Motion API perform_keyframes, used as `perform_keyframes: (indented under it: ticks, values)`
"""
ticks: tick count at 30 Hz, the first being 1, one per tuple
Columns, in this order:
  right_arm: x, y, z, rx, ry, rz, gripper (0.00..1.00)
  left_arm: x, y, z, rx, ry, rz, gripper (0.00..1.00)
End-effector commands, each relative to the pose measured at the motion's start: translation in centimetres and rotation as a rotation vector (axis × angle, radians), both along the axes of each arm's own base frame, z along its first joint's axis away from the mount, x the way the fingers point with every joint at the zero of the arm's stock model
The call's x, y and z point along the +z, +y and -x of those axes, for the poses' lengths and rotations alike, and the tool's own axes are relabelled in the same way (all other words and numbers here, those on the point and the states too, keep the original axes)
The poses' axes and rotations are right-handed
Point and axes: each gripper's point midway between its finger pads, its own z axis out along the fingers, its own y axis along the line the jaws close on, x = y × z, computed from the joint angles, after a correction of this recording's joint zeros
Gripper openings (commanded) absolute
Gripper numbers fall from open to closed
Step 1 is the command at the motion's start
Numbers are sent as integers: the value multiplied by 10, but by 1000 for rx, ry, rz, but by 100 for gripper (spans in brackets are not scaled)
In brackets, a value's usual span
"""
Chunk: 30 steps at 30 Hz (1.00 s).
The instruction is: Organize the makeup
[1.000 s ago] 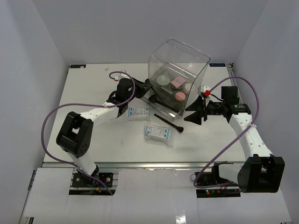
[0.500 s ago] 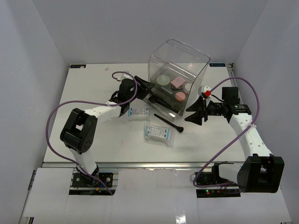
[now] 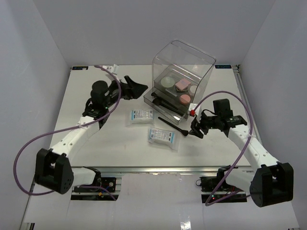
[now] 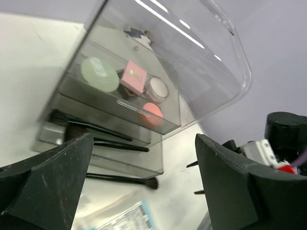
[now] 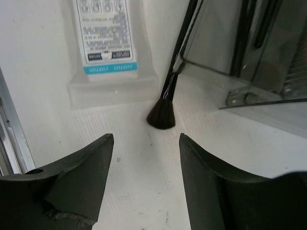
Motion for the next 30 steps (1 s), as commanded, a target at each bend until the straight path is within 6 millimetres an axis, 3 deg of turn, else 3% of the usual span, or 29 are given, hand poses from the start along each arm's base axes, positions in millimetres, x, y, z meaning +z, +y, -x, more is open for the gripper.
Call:
perform_keyframes:
  ticks: [1,8,14,18,30]
  values:
    - [-35,-9,-16,-33,-93,179,63,-18,34,34,-91,-85,-177,98]
    - [-57,11,-29,-78,-97,249,52,-54,66,46,-15,-121,-381,98]
    - [-64,23,-46,-109,-81,254,50,-78,80,57,33,-105,-426,98]
    - [-78,29,-49,-106,-40,269,50,-76,87,61,56,-117,-451,98]
    - [-97,32,-46,-84,-10,296,49,-77,92,61,80,-117,-469,98]
